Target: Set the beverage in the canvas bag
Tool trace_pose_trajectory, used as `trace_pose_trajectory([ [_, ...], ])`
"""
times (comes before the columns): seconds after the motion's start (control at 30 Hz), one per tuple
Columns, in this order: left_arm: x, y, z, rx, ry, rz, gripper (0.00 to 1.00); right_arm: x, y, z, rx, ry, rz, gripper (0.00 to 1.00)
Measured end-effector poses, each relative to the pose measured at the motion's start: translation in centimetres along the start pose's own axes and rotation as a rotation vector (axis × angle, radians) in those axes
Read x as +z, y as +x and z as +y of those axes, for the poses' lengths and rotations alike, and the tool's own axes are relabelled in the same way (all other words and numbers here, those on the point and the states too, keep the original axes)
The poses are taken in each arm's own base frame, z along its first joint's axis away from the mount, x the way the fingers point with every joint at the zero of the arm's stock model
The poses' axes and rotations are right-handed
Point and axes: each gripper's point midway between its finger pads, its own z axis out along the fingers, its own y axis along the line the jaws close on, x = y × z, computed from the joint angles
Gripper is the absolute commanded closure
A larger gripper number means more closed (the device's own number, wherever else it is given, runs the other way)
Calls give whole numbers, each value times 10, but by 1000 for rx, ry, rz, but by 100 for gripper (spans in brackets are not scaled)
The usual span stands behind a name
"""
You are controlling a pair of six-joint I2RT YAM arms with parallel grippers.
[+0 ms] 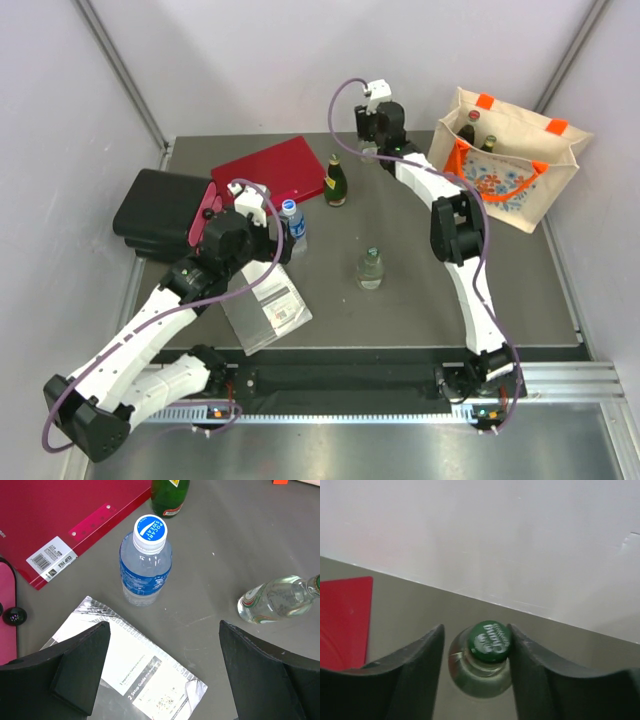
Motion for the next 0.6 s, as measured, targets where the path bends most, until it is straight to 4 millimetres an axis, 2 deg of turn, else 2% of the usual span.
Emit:
trace_pose_trajectory([
  [0.03, 0, 0, 0, 0, 0, 0, 6, 0, 1, -1, 4, 4, 0, 61],
  [0.1, 0, 0, 0, 0, 0, 0, 6, 1, 1, -4, 10, 7, -6, 69],
  [0.13, 0, 0, 0, 0, 0, 0, 6, 1, 0, -5, 12, 8, -14, 79],
  [0.2, 0, 0, 0, 0, 0, 0, 6, -1, 0, -4, 21, -1, -25, 90],
  [0.23, 0, 0, 0, 0, 0, 0, 6, -3, 0, -4, 16, -4, -25, 100],
  [0.3, 0, 0, 0, 0, -1, 0, 6, -11, 2, -3, 10, -19, -16, 100],
  [0.37, 0, 0, 0, 0, -2, -1, 6, -28, 5, -3, 2, -25, -13, 100],
  [0.6, 0, 0, 1, 0, -4, -1, 6, -107, 24, -9, -33, -22, 72, 100],
])
